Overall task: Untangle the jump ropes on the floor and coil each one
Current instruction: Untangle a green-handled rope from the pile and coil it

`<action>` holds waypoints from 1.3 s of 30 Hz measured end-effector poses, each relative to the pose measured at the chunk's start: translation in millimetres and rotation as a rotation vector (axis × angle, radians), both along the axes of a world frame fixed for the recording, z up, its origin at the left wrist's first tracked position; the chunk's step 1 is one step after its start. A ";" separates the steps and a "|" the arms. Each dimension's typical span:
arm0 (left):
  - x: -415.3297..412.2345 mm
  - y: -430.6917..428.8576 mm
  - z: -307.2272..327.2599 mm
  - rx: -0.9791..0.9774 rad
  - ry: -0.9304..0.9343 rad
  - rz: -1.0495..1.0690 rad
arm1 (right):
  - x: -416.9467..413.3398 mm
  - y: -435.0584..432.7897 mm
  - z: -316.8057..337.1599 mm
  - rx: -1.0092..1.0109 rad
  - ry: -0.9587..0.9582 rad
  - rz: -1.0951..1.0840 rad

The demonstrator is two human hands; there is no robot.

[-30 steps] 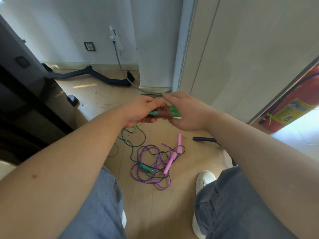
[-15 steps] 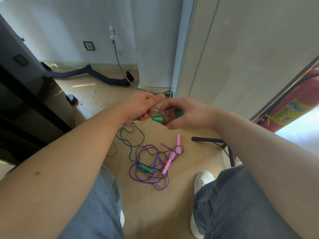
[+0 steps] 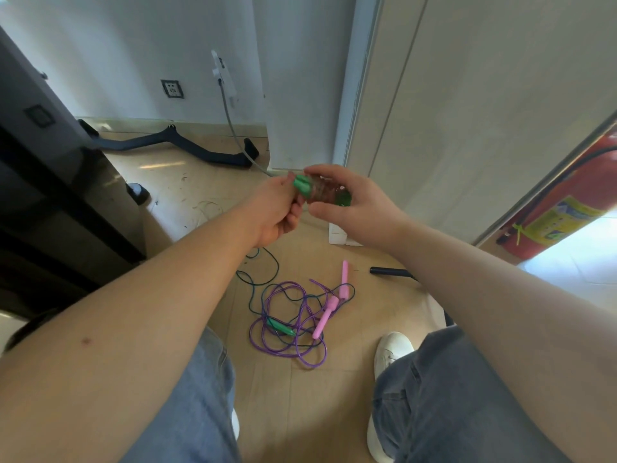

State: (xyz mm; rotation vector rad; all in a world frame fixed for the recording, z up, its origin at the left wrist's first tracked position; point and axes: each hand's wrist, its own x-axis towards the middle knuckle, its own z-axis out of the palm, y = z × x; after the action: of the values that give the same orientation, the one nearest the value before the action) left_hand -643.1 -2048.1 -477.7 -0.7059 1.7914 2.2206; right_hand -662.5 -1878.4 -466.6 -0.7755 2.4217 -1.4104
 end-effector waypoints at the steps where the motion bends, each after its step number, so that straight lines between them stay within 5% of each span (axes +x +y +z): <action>1: -0.4 0.2 1.4 0.011 0.038 0.010 | -0.6 -1.2 -0.3 -0.003 0.005 -0.026; 10: 6.2 4.2 4.4 0.058 0.209 -0.134 | -12.7 1.4 -10.1 0.312 0.338 -0.218; 13: 7.1 7.1 1.6 -0.062 0.252 -0.053 | -6.9 -3.6 -10.5 0.352 0.392 -0.164; 26: 8.5 5.9 -3.4 -0.546 0.468 -0.112 | -13.9 7.1 1.2 -0.037 -0.160 -0.193; 31: 6.8 9.4 -3.8 -0.531 0.441 0.027 | -13.8 8.9 5.3 -0.203 -0.286 -0.238; 39: 10.1 7.9 6.6 -0.264 0.426 -0.132 | -14.7 9.5 8.9 -0.321 -0.318 -0.338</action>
State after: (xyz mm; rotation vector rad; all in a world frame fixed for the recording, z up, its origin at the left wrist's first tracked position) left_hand -633.0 -2040.2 -471.0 -0.1466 2.2827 2.1886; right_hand -677.2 -1868.9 -457.7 -0.1734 2.1742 -1.9141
